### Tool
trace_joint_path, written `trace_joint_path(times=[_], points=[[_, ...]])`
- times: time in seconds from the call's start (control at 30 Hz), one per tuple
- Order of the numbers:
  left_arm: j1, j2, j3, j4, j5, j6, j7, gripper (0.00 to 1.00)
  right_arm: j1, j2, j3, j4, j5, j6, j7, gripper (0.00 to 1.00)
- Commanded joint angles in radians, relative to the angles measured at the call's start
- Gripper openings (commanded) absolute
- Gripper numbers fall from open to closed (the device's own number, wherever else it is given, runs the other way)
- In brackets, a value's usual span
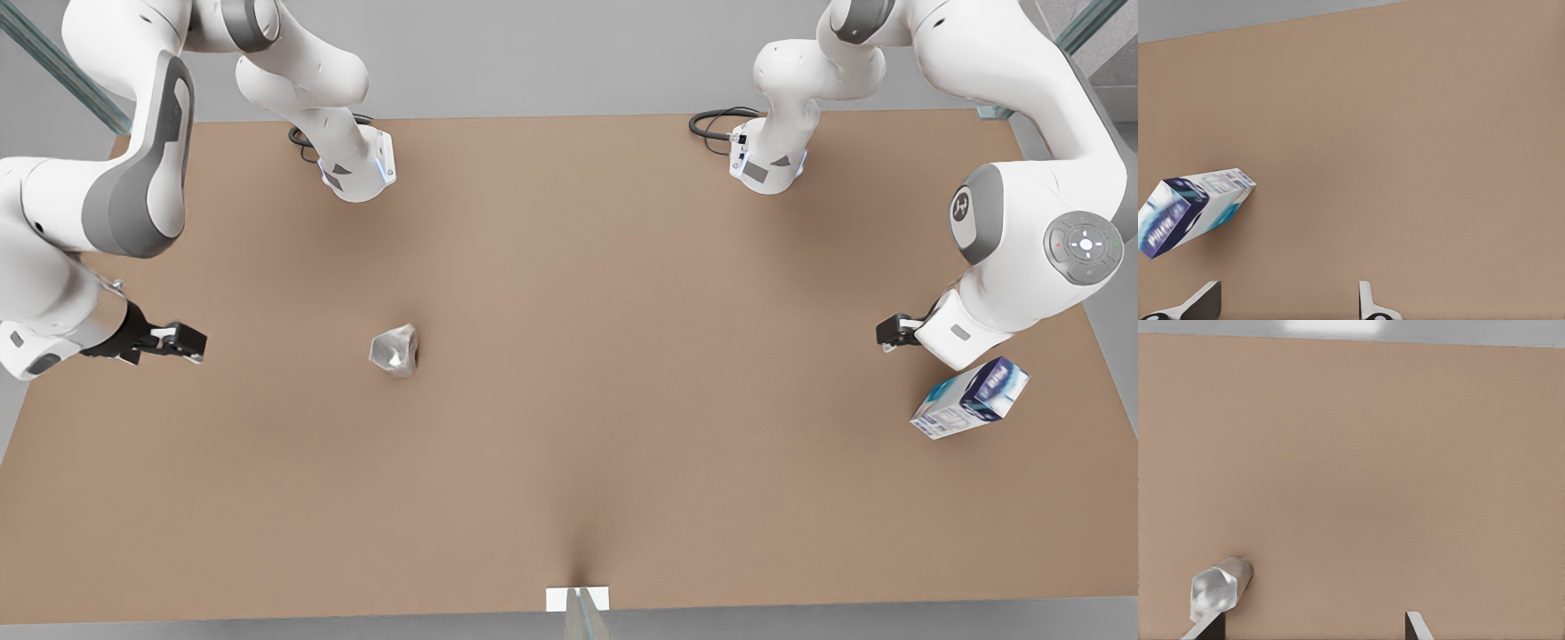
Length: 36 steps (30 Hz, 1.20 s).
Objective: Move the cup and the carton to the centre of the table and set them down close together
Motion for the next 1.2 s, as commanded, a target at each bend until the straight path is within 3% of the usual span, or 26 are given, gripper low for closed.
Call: trace_joint_path(times=[0.0,0.43,0.5,0.63,0.77,1.17], points=[[0.0,0.0,0.0,0.0,0.001,0.0,-0.001,1.0,0.001,0.001,0.0,0.001,0.0,0.002,0.002,1.0],[0.0,0.018,0.006,-0.009,0.001,-0.003,-0.001,1.0,0.208,0.185,0.025,-0.12,0.052,0.13,0.016,1.0],[0.0,0.018,0.008,-0.009,0.001,-0.003,0.001,1.0,0.217,0.139,0.026,-0.2,0.112,0.127,0.014,1.0],[0.0,0.026,0.008,-0.009,0.001,-0.003,0.002,1.0,0.235,0.025,0.026,-0.558,0.112,0.423,0.022,1.0],[0.002,0.037,0.009,-0.011,0.0,-0.002,0.007,1.0,0.254,0.073,0.025,-0.62,0.114,0.517,0.119,1.0],[0.003,0.041,0.011,-0.009,0.0,0.0,0.01,1.0,0.255,0.031,0.026,-0.859,0.114,0.704,0.125,1.0]])
